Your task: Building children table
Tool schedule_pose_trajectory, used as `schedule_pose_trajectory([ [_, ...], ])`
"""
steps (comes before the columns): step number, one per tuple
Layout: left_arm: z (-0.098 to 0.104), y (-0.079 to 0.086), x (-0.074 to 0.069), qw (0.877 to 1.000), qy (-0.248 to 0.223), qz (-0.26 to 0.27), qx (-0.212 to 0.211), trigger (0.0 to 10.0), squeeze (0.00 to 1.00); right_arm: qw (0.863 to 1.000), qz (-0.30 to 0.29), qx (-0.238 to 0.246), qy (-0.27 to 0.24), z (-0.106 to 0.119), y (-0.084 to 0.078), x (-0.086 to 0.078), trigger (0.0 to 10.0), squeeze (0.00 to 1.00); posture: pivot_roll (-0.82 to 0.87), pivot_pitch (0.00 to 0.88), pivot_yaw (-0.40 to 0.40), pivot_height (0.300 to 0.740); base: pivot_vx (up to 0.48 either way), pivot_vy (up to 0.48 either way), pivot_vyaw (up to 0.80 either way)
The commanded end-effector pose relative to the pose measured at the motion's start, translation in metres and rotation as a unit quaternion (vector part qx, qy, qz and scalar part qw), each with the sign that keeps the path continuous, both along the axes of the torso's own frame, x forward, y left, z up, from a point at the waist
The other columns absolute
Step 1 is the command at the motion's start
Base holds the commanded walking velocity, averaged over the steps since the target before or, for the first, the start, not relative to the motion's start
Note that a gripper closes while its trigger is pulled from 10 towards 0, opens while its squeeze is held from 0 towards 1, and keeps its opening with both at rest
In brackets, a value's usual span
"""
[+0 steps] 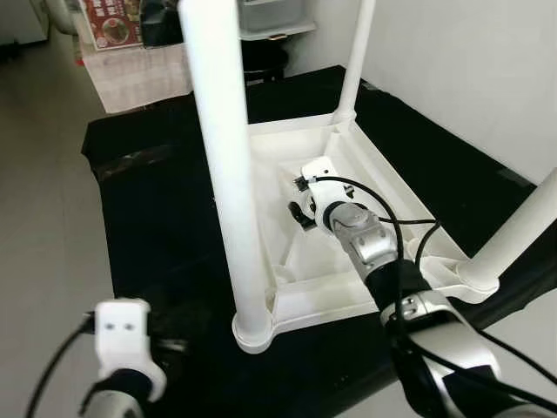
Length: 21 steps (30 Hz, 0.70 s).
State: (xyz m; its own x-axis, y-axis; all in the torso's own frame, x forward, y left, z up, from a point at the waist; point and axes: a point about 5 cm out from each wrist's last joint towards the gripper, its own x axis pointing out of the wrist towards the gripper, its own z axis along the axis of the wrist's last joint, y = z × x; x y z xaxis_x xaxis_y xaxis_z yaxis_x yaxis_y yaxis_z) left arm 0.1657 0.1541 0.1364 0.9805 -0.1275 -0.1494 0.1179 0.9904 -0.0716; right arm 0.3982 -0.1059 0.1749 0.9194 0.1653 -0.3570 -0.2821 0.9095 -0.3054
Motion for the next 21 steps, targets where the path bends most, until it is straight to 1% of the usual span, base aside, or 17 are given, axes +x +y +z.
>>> schedule_pose_trajectory([
  [1, -0.001, -0.013, -0.006, 0.999, 0.011, -0.048, 0.015, 10.0, 0.00, 0.999, -0.018, -0.008, 0.048, -0.009, -0.004, 0.000, 10.0, 0.00, 0.11, 0.146, -0.027, 0.740, 0.000, 0.000, 0.00],
  [2, 0.000, -0.018, -0.008, 0.998, 0.012, -0.064, 0.021, 10.0, 0.00, 0.997, -0.011, 0.001, 0.072, -0.008, 0.000, 0.000, 10.0, 0.00, 0.11, 0.155, -0.030, 0.740, 0.000, 0.000, 0.00],
  [3, 0.000, -0.018, -0.008, 0.998, 0.012, -0.064, 0.021, 10.0, 0.00, 0.997, -0.011, 0.001, 0.072, -0.008, 0.000, 0.000, 10.0, 0.00, 0.11, 0.155, -0.030, 0.740, 0.000, 0.000, 0.00],
  [5, 0.000, -0.020, -0.010, 0.997, 0.012, -0.070, 0.028, 10.0, 0.00, 0.994, 0.004, 0.022, 0.103, -0.008, 0.008, -0.001, 10.0, 0.00, 0.11, 0.162, -0.034, 0.740, 0.000, 0.000, 0.00],
  [6, 0.000, -0.020, -0.010, 0.997, 0.012, -0.070, 0.028, 10.0, 0.00, 0.994, 0.004, 0.022, 0.103, -0.008, 0.008, -0.001, 10.0, 0.00, 0.11, 0.162, -0.034, 0.740, 0.000, 0.000, 0.00],
  [8, 0.001, -0.021, -0.013, 0.997, 0.013, -0.073, 0.032, 10.0, 0.00, 0.989, 0.017, 0.054, 0.139, -0.008, 0.017, -0.003, 10.0, 0.00, 0.11, 0.169, -0.038, 0.740, 0.000, 0.000, 0.00],
  [9, 0.001, -0.021, -0.013, 0.997, 0.013, -0.073, 0.032, 10.0, 0.00, 0.989, 0.017, 0.054, 0.139, -0.008, 0.017, -0.003, 10.0, 0.00, 0.11, 0.169, -0.038, 0.740, 0.000, 0.000, 0.00],
  [11, 0.001, -0.024, -0.015, 0.996, 0.014, -0.079, 0.039, 10.0, 0.00, 0.984, 0.038, 0.059, 0.165, -0.007, 0.025, -0.004, 10.0, 0.00, 0.10, 0.174, -0.040, 0.740, 0.000, 0.000, 0.00],
  [12, 0.001, -0.024, -0.015, 0.996, 0.014, -0.079, 0.039, 10.0, 0.00, 0.984, 0.038, 0.059, 0.165, -0.007, 0.025, -0.004, 10.0, 0.00, 0.10, 0.174, -0.040, 0.740, 0.000, 0.000, 0.00],
  [15, 0.002, -0.026, -0.016, 0.995, 0.014, -0.085, 0.041, 10.0, 0.00, 0.983, 0.058, 0.067, 0.163, -0.001, 0.032, -0.003, 10.0, 0.00, 0.10, 0.181, -0.046, 0.740, 0.000, 0.000, 0.00],
  [16, 0.002, -0.026, -0.016, 0.995, 0.014, -0.085, 0.041, 10.0, 0.00, 0.983, 0.058, 0.067, 0.163, -0.001, 0.032, -0.003, 10.0, 0.00, 0.10, 0.181, -0.046, 0.740, 0.000, 0.000, 0.00],
  [18, 0.002, -0.028, -0.017, 0.995, 0.013, -0.087, 0.041, 10.0, 0.00, 0.977, 0.080, 0.062, 0.189, 0.000, 0.035, -0.006, 10.0, 0.00, 0.09, 0.185, -0.052, 0.740, 0.000, 0.000, 0.00],
  [21, 0.002, -0.028, -0.017, 0.995, 0.013, -0.087, 0.041, 10.0, 0.00, 0.974, 0.086, 0.057, 0.201, -0.001, 0.035, -0.007, 10.0, 0.00, 0.09, 0.185, -0.053, 0.740, 0.000, 0.000, 0.00],
])
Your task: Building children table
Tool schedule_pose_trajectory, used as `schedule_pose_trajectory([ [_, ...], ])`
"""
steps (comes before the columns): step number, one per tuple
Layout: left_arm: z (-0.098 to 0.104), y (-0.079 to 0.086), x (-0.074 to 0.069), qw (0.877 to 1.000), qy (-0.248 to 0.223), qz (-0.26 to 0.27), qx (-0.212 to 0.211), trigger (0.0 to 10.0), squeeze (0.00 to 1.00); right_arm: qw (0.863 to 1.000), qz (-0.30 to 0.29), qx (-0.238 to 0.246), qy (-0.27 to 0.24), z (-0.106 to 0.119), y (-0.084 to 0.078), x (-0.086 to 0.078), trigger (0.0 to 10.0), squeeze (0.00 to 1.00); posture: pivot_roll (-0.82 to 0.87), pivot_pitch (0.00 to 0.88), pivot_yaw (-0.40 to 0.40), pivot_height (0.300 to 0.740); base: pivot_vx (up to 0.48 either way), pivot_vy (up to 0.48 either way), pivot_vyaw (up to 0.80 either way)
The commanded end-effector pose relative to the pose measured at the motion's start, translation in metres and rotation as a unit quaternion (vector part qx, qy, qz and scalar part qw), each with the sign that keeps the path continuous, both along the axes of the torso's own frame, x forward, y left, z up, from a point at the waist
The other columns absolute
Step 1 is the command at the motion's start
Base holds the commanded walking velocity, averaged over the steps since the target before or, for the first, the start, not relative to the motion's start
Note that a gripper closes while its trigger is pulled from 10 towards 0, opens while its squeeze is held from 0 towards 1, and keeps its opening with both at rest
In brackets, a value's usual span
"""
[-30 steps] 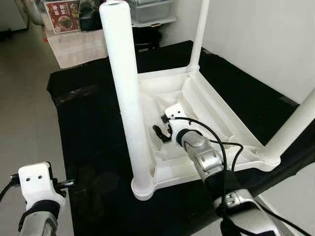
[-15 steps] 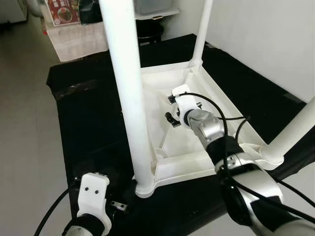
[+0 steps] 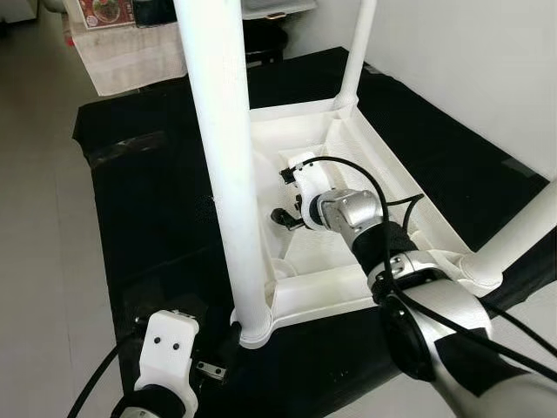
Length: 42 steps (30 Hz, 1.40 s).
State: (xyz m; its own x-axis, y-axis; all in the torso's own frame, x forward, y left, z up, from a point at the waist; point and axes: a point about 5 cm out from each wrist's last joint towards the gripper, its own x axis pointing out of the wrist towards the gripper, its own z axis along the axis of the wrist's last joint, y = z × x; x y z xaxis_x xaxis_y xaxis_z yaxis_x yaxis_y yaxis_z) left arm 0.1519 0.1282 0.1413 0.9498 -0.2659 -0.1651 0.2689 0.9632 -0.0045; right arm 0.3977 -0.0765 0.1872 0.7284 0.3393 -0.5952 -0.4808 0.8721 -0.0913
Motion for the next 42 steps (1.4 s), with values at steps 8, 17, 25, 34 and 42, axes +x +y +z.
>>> schedule_pose_trajectory([
  [8, -0.002, -0.004, -0.003, 1.000, 0.008, -0.010, 0.003, 10.0, 0.00, 0.988, 0.101, 0.059, 0.099, -0.024, 0.039, -0.024, 8.8, 0.00, 0.09, 0.190, -0.061, 0.740, 0.000, 0.000, 0.00],
  [17, -0.002, -0.004, -0.003, 1.000, 0.008, -0.010, 0.006, 10.0, 0.00, 0.947, 0.289, 0.109, 0.085, -0.012, 0.095, -0.057, 10.0, 0.00, 0.09, 0.188, -0.057, 0.740, 0.000, 0.000, 0.00],
  [25, -0.002, -0.004, -0.002, 1.000, 0.008, -0.011, 0.007, 10.0, 0.00, 0.928, 0.335, 0.145, 0.071, -0.002, 0.115, -0.073, 10.0, 0.00, 0.09, 0.184, -0.056, 0.740, 0.000, 0.000, 0.00],
  [34, -0.003, -0.004, -0.002, 1.000, 0.008, -0.014, 0.008, 10.0, 0.00, 0.913, 0.382, 0.118, 0.083, -0.016, 0.122, -0.098, 10.0, 0.00, 0.09, 0.176, -0.054, 0.740, 0.000, 0.000, 0.00],
  [42, -0.004, -0.004, -0.001, 1.000, 0.009, -0.017, 0.011, 10.0, 0.00, 0.918, 0.374, 0.112, 0.068, -0.017, 0.123, -0.101, 10.0, 0.00, 0.09, 0.164, -0.049, 0.740, 0.000, 0.000, 0.00],
])
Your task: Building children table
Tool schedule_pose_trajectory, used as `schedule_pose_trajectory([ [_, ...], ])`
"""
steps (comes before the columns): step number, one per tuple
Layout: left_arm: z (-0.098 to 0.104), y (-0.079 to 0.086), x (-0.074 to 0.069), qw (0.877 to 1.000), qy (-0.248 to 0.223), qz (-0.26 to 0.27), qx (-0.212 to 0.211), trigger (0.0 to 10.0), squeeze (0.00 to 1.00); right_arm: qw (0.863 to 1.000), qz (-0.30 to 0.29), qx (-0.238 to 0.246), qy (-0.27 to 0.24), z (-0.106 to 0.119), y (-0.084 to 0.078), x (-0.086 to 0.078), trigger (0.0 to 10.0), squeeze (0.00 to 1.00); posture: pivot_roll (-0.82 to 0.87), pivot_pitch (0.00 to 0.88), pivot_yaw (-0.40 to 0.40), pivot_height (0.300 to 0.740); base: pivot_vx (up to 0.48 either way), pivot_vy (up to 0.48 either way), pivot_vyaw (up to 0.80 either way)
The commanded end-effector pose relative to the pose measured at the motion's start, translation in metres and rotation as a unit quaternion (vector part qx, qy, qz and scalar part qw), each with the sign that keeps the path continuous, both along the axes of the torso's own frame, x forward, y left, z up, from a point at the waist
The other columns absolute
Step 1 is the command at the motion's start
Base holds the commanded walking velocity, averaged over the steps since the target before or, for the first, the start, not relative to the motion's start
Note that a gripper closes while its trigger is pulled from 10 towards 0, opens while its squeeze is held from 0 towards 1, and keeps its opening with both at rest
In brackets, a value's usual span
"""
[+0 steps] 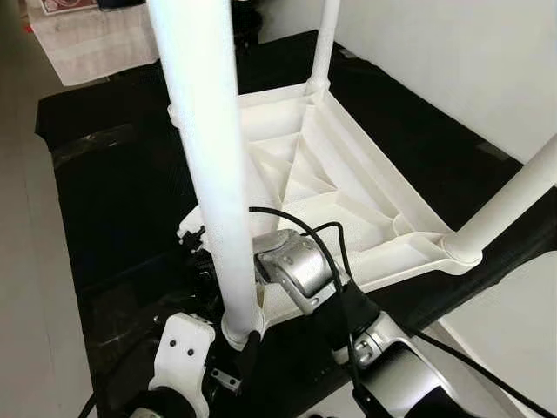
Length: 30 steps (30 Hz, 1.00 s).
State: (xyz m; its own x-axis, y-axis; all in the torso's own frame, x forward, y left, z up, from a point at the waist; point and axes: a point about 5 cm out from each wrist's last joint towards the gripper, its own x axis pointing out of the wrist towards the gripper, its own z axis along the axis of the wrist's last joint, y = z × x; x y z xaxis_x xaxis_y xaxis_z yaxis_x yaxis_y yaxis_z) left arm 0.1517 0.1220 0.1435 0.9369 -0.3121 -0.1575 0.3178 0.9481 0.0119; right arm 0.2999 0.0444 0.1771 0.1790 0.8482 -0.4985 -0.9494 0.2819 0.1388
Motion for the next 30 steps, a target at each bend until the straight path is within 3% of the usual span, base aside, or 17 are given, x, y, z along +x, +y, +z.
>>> schedule_pose_trajectory([
  [1, -0.006, 0.002, -0.001, 1.000, 0.014, 0.007, 0.005, 10.0, 0.00, 1.000, -0.007, 0.004, 0.003, -0.003, 0.000, 0.000, 10.0, 0.00, 0.09, 0.162, -0.047, 0.740, 0.000, 0.000, 0.00],
  [3, -0.006, 0.002, 0.000, 1.000, 0.014, 0.004, 0.007, 10.0, 0.00, 0.999, -0.032, 0.036, -0.012, 0.005, -0.002, 0.007, 10.0, 0.00, 0.09, 0.162, -0.047, 0.740, 0.000, 0.000, 0.00],
  [5, -0.006, 0.003, 0.001, 1.000, 0.011, 0.002, 0.010, 10.0, 0.00, 0.989, -0.090, 0.108, -0.048, 0.023, -0.009, 0.022, 10.0, 0.00, 0.09, 0.160, -0.045, 0.740, 0.000, 0.000, 0.00],
  [6, -0.006, 0.003, 0.001, 1.000, 0.011, 0.002, 0.010, 10.0, 0.00, 0.989, -0.090, 0.108, -0.048, 0.023, -0.009, 0.022, 10.0, 0.00, 0.09, 0.160, -0.045, 0.740, 0.000, 0.000, 0.00],
  [9, -0.003, 0.010, 0.006, 1.000, -0.004, 0.021, 0.018, 10.0, 0.00, 0.961, -0.175, 0.200, -0.076, 0.048, -0.027, 0.040, 10.0, 0.00, 0.09, 0.156, -0.040, 0.740, 0.000, 0.000, 0.00],
  [10, -0.003, 0.010, 0.006, 1.000, -0.004, 0.021, 0.018, 10.0, 0.00, 0.961, -0.175, 0.200, -0.076, 0.048, -0.027, 0.040, 10.0, 0.00, 0.09, 0.156, -0.040, 0.740, 0.000, 0.000, 0.00],
  [11, 0.000, 0.014, 0.009, 0.999, -0.015, 0.036, 0.022, 10.0, 0.00, 0.947, -0.198, 0.238, -0.080, 0.054, -0.035, 0.045, 10.0, 0.00, 0.08, 0.153, -0.037, 0.740, 0.000, 0.000, 0.00],
  [13, 0.000, 0.014, 0.009, 0.999, -0.015, 0.036, 0.022, 10.0, 0.00, 0.947, -0.198, 0.238, -0.080, 0.054, -0.035, 0.045, 10.0, 0.00, 0.08, 0.153, -0.037, 0.740, 0.000, 0.000, 0.00],
  [14, 0.004, 0.020, 0.012, 0.998, -0.030, 0.060, 0.019, 10.0, 0.00, 0.933, -0.221, 0.268, -0.094, 0.059, -0.048, 0.049, 10.0, 0.00, 0.08, 0.152, -0.036, 0.740, 0.000, 0.000, 0.00],
  [16, 0.004, 0.020, 0.012, 0.998, -0.030, 0.060, 0.019, 10.0, 0.00, 0.933, -0.221, 0.268, -0.094, 0.059, -0.048, 0.049, 10.0, 0.00, 0.08, 0.152, -0.036, 0.740, 0.000, 0.000, 0.00],
  [17, 0.008, 0.028, 0.014, 0.995, -0.040, 0.093, 0.018, 10.0, 0.00, 0.925, -0.238, 0.280, -0.100, 0.058, -0.060, 0.052, 10.0, 0.00, 0.09, 0.150, -0.035, 0.740, 0.000, 0.000, 0.00],
  [18, 0.008, 0.028, 0.014, 0.995, -0.040, 0.093, 0.018, 10.0, 0.00, 0.925, -0.238, 0.280, -0.100, 0.058, -0.060, 0.052, 10.0, 0.00, 0.09, 0.150, -0.035, 0.740, 0.000, 0.000, 0.00],
  [21, 0.005, 0.059, 0.008, 0.972, -0.029, 0.233, 0.022, 10.0, 0.00, 0.918, -0.277, 0.256, -0.121, 0.039, -0.098, 0.054, 10.0, 0.00, 0.10, 0.151, -0.031, 0.740, 0.000, 0.000, 0.00],
  [22, 0.005, 0.059, 0.008, 0.972, -0.029, 0.233, 0.022, 10.0, 0.00, 0.918, -0.277, 0.256, -0.121, 0.039, -0.098, 0.054, 10.0, 0.00, 0.10, 0.151, -0.031, 0.740, 0.000, 0.000, 0.00],
  [24, -0.005, 0.061, -0.003, 0.966, 0.005, 0.259, 0.019, 10.0, 0.00, 0.913, -0.314, 0.222, -0.135, 0.023, -0.124, 0.053, 10.0, 0.00, 0.10, 0.151, -0.027, 0.740, 0.000, 0.000, 0.00],
  [28, -0.008, 0.054, -0.009, 0.967, 0.016, 0.254, 0.020, 10.0, 0.00, 0.907, -0.339, 0.209, -0.139, 0.014, -0.139, 0.052, 10.0, 0.00, 0.10, 0.149, -0.024, 0.740, 0.000, 0.000, 0.00],
  [30, -0.008, 0.049, -0.007, 0.970, 0.008, 0.238, 0.041, 10.0, 0.00, 0.905, -0.343, 0.205, -0.149, 0.011, -0.145, 0.048, 10.0, 0.00, 0.09, 0.146, -0.020, 0.740, 0.000, 0.000, 0.00],
])
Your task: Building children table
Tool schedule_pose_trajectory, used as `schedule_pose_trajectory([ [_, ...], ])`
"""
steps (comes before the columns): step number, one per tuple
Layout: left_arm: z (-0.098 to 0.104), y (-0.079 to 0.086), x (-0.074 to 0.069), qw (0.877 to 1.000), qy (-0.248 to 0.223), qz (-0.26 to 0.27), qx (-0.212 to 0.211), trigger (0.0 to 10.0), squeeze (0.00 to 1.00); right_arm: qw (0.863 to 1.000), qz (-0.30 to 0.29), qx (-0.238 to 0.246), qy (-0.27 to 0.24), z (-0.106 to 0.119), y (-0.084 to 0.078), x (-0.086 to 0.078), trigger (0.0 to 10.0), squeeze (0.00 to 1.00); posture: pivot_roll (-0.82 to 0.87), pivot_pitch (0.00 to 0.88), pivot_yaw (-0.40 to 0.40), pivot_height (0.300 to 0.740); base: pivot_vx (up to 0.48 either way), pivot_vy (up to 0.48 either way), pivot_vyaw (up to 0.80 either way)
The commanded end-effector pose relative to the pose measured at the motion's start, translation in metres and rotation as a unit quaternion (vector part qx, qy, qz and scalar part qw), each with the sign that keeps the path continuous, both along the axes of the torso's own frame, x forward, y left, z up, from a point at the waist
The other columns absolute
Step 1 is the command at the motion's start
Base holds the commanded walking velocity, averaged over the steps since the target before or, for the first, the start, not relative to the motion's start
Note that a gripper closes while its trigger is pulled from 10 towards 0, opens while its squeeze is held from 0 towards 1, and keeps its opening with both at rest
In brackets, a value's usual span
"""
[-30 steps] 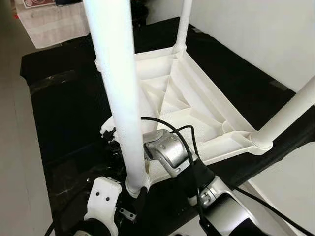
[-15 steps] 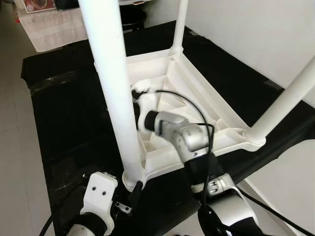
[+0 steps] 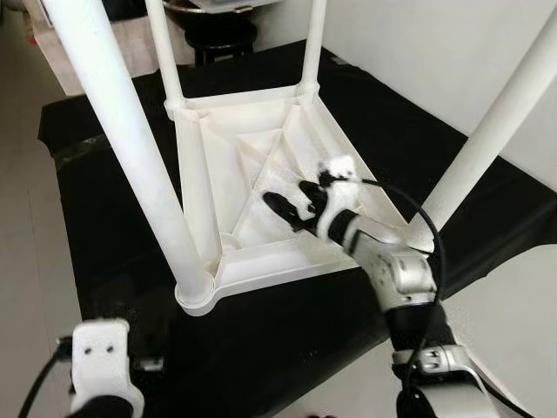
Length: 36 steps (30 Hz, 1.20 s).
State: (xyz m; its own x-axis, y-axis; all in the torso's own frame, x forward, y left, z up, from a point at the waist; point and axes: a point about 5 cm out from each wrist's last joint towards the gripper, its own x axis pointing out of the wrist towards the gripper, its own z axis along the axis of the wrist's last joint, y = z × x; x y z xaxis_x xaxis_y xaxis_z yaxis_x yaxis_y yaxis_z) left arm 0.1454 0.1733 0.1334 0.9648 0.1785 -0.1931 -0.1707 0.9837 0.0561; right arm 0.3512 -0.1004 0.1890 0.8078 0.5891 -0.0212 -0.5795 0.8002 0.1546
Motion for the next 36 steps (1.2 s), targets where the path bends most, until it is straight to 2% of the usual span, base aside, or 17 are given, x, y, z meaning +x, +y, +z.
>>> schedule_pose_trajectory([
  [1, 0.002, -0.002, -0.001, 1.000, -0.004, -0.008, 0.019, 10.0, 0.00, 1.000, 0.001, -0.006, -0.011, -0.001, 0.000, -0.004, 10.0, 0.00, 0.09, 0.146, -0.020, 0.740, 0.000, 0.000, 0.00],
  [3, 0.003, -0.004, 0.000, 1.000, -0.006, -0.018, 0.021, 10.0, 0.00, 1.000, 0.015, -0.017, -0.019, -0.002, 0.001, -0.007, 10.0, 0.00, 0.09, 0.143, -0.015, 0.740, 0.000, 0.000, 0.00],
  [5, 0.005, -0.006, 0.002, 0.999, -0.013, -0.037, 0.016, 10.0, 0.00, 0.996, 0.077, -0.038, -0.037, -0.002, 0.006, -0.018, 10.0, 0.00, 0.09, 0.141, -0.011, 0.740, 0.000, 0.000, 0.00],
  [6, 0.005, -0.006, 0.002, 0.999, -0.013, -0.037, 0.016, 10.0, 0.00, 0.996, 0.077, -0.038, -0.037, -0.002, 0.006, -0.018, 10.0, 0.00, 0.09, 0.141, -0.011, 0.740, 0.000, 0.000, 0.00],
  [7, 0.005, -0.010, 0.002, 0.999, -0.012, -0.053, 0.005, 10.0, 0.00, 0.988, 0.138, -0.053, -0.051, 0.000, 0.010, -0.028, 10.0, 0.00, 0.09, 0.138, -0.008, 0.740, 0.000, 0.000, 0.00],
  [9, 0.005, -0.023, -0.004, 0.994, -0.005, -0.111, -0.017, 10.0, 0.00, 0.952, 0.281, -0.100, -0.074, 0.002, 0.013, -0.053, 10.0, 0.00, 0.09, 0.138, -0.005, 0.740, 0.000, 0.000, 0.00],
  [10, 0.005, -0.023, -0.004, 0.994, -0.005, -0.111, -0.017, 10.0, 0.00, 0.952, 0.281, -0.100, -0.074, 0.002, 0.013, -0.053, 10.0, 0.00, 0.09, 0.138, -0.005, 0.740, 0.000, 0.000, 0.00],
  [11, 0.003, -0.037, -0.013, 0.986, 0.008, -0.164, -0.025, 10.0, 0.00, 0.913, 0.368, -0.158, -0.072, -0.002, 0.011, -0.069, 10.0, 0.00, 0.09, 0.136, -0.009, 0.740, 0.000, 0.000, 0.00],
  [13, 0.003, -0.037, -0.013, 0.986, 0.008, -0.164, -0.025, 10.0, 0.00, 0.913, 0.368, -0.158, -0.072, -0.002, 0.011, -0.069, 10.0, 0.00, 0.09, 0.136, -0.009, 0.740, 0.000, 0.000, 0.00],
  [14, 0.002, -0.041, -0.016, 0.983, 0.013, -0.180, -0.028, 10.0, 0.00, 0.900, 0.388, -0.185, -0.076, -0.004, 0.009, -0.072, 10.0, 0.00, 0.09, 0.136, -0.009, 0.740, 0.000, 0.000, 0.00],
  [15, 0.001, -0.044, -0.018, 0.982, 0.016, -0.187, -0.033, 10.0, 0.00, 0.892, 0.395, -0.205, -0.075, -0.005, 0.009, -0.072, 10.0, 0.00, 0.10, 0.136, -0.014, 0.740, 0.000, 0.000, 0.00],
  [17, 0.001, -0.044, -0.018, 0.982, 0.017, -0.183, -0.036, 10.0, 0.00, 0.892, 0.387, -0.220, -0.078, -0.005, 0.011, -0.069, 10.0, 0.00, 0.10, 0.136, -0.014, 0.740, 0.000, 0.000, 0.00],
  [18, 0.001, -0.042, -0.018, 0.984, 0.018, -0.175, -0.035, 10.0, 0.00, 0.902, 0.356, -0.231, -0.078, -0.005, 0.015, -0.061, 10.0, 0.00, 0.10, 0.136, -0.021, 0.740, 0.000, 0.000, 0.00],
  [19, 0.001, -0.042, -0.018, 0.984, 0.018, -0.175, -0.035, 10.0, 0.00, 0.902, 0.356, -0.231, -0.078, -0.005, 0.015, -0.061, 10.0, 0.00, 0.10, 0.136, -0.021, 0.740, 0.000, 0.000, 0.00],
  [21, -0.001, -0.039, -0.015, 0.987, 0.022, -0.155, -0.034, 10.0, 0.00, 0.928, 0.282, -0.232, -0.068, -0.009, 0.024, -0.046, 10.0, 0.00, 0.10, 0.135, -0.024, 0.740, 0.000, 0.000, 0.00],
  [22, -0.001, -0.038, -0.014, 0.988, 0.024, -0.149, -0.034, 10.0, 0.00, 0.936, 0.257, -0.231, -0.060, -0.012, 0.026, -0.042, 10.0, 0.00, 0.10, 0.135, -0.024, 0.740, 0.000, 0.000, 0.00],
  [36, -0.002, -0.027, -0.007, 0.992, 0.016, -0.120, -0.018, 10.0, 0.00, 0.950, 0.207, -0.234, -0.030, -0.025, 0.022, -0.041, 10.0, 0.00, 0.09, 0.130, -0.018, 0.740, -0.152, 0.000, 0.00],
])
